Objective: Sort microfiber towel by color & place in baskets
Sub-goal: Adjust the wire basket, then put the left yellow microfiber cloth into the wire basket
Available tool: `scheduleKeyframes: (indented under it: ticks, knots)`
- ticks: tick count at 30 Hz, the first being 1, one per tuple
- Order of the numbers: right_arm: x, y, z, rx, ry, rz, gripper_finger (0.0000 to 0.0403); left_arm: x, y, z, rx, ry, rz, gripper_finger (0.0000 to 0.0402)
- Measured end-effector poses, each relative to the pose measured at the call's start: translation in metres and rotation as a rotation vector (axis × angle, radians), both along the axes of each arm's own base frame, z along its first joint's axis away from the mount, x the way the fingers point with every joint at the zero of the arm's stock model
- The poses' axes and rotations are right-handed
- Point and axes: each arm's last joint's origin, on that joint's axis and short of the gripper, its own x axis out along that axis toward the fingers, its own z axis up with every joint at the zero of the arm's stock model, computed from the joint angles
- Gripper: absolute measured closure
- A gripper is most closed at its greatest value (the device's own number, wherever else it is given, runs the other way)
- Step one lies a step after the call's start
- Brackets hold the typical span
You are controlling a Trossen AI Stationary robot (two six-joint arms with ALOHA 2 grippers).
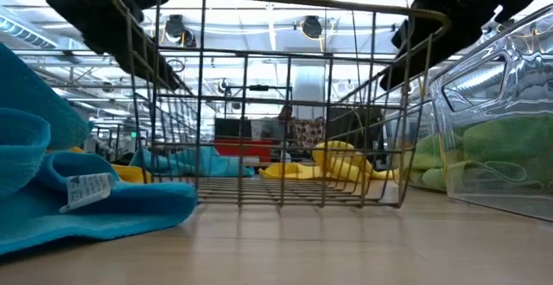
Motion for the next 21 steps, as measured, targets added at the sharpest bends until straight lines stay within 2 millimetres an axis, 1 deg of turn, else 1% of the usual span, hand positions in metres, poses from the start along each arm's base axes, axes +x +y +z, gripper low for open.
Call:
scheduleKeyframes:
  ticks: [5, 10, 13, 17, 21]
  knots:
    - [-0.004, 0.0, 0.008, 0.051, -0.011, 0.021, 0.0403, 0.0, 0.005, -0.004, 0.013, 0.039, 0.02, 0.013]
    - [-0.013, 0.006, 0.021, 0.097, -0.048, 0.063, 0.0403, -0.02, 0.006, -0.006, -0.083, 0.202, 0.064, 0.013]
    - [-0.019, 0.011, 0.028, 0.088, -0.082, 0.092, 0.0403, -0.031, 0.003, -0.006, -0.134, 0.25, 0.097, 0.013]
    - [-0.022, 0.016, 0.033, 0.055, -0.133, 0.081, 0.0403, -0.04, -0.006, -0.008, -0.192, 0.324, 0.037, 0.013]
    - [-0.022, 0.02, 0.031, 0.024, -0.147, 0.065, 0.0403, -0.042, -0.011, -0.014, -0.172, 0.378, -0.02, 0.013]
